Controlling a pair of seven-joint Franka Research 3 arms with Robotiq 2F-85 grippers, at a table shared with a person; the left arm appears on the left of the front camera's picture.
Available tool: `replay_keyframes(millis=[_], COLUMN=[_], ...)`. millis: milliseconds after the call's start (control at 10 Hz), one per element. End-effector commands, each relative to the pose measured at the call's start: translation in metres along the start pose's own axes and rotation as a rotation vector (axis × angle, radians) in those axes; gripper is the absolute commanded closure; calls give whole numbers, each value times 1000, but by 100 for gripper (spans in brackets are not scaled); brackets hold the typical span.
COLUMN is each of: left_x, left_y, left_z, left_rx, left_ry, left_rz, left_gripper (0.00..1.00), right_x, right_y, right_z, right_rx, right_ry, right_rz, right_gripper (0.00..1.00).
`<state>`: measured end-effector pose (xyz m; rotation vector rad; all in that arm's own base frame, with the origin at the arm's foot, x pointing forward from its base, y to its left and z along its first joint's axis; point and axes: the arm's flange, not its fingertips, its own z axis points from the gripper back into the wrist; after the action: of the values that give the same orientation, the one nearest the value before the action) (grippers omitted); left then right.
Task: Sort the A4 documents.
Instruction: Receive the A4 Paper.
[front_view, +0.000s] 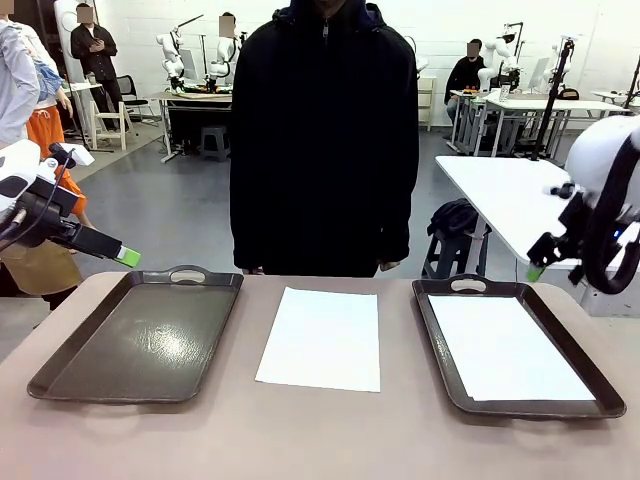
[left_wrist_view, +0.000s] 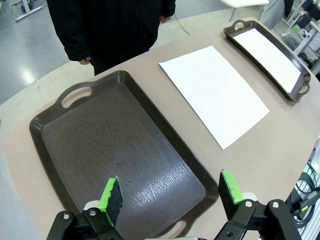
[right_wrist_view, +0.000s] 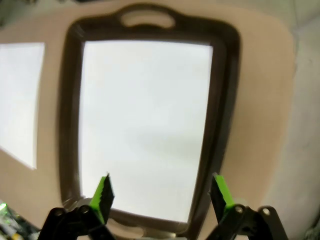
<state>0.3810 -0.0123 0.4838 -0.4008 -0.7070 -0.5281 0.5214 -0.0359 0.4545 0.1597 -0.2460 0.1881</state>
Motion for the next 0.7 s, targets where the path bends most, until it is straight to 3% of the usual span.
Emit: replay_keyframes(millis=[0,300,500,600], left_x=[-2,-2,-2,-2], left_y=[2,2,2,2], left_z=[0,0,0,0], left_rx=[-8,-8,-8,-8], left_ry=[-5,-5,-5,-5], left_rz=[-1,-1,-1,-1], left_gripper=[0,0,0,0], right_x=[-36,-50,-62,-65], right_y=[30,37,34,34], right_z=[40,73,88,90], right_rx=[96,370,482,478], right_ry=[-185,-127,-174,-225], right_rz=[243,447,512,523], right_gripper=[0,0,0,0])
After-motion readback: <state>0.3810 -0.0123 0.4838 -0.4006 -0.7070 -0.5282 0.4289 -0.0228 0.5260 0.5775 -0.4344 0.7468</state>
